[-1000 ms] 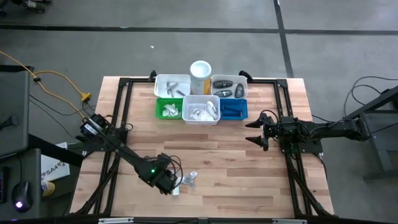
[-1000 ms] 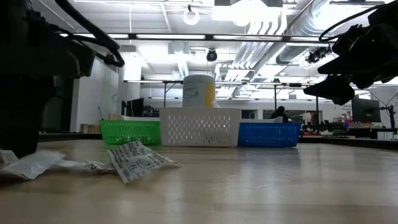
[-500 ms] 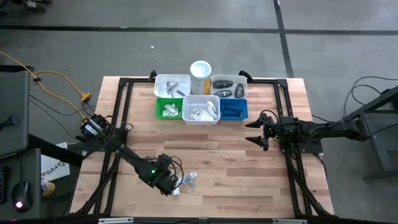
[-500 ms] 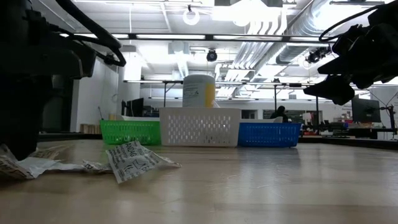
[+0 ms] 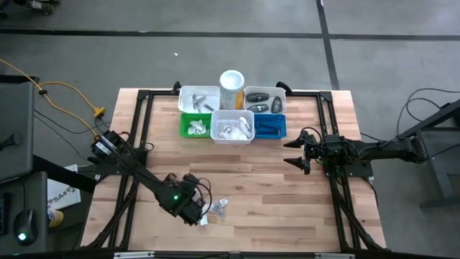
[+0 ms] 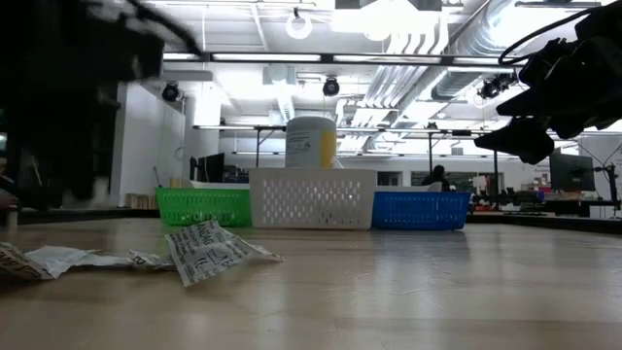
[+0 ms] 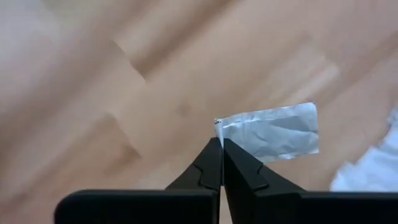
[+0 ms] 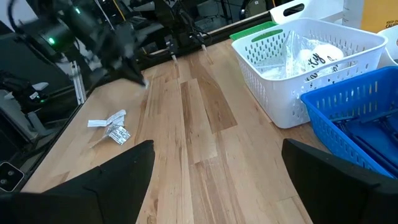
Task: Pick & Place Travel size toiletries
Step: Put the white bandage into the green bin
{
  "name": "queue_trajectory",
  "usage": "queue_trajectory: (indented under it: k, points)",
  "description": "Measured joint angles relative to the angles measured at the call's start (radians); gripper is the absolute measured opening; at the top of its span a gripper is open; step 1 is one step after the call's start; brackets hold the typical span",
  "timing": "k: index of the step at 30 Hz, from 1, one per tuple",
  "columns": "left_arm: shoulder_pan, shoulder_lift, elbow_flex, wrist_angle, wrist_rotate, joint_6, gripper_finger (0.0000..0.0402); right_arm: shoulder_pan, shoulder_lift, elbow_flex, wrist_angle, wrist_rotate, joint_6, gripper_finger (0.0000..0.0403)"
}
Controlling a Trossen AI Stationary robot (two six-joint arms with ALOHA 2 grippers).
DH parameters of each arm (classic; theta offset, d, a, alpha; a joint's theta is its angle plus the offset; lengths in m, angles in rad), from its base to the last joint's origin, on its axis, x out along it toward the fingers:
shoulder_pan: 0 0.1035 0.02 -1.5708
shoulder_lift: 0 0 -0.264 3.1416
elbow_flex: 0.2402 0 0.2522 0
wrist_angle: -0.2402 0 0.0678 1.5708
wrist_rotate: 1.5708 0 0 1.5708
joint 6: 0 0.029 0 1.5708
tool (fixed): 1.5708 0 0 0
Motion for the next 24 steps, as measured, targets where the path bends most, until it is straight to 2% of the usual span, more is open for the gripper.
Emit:
queue_trajectory:
  k: [7, 11, 17, 24]
  points:
    - [0.018, -0.018, 0.149, -0.36, -0.293, -0.017, 0.0002, 0.0, 0.0, 0.0, 0.0, 0.0, 0.0, 0.0346]
    - [0.072, -0.02, 0.152, -0.409, -0.466, -0.029, 0.0001, 0.0, 0.0, 0.0, 0.0, 0.0, 0.0, 0.0346]
    - [0.202, -0.02, 0.109, -0.412, -0.509, -0.015, 0.0001, 0.0, 0.0, 0.0, 0.0, 0.0, 0.0, 0.0346]
    - [0.368, -0.059, 0.068, -0.408, -0.497, 0.098, 0.0, 0.0, 0.0, 0.0, 0.0, 0.0, 0.0, 0.0346]
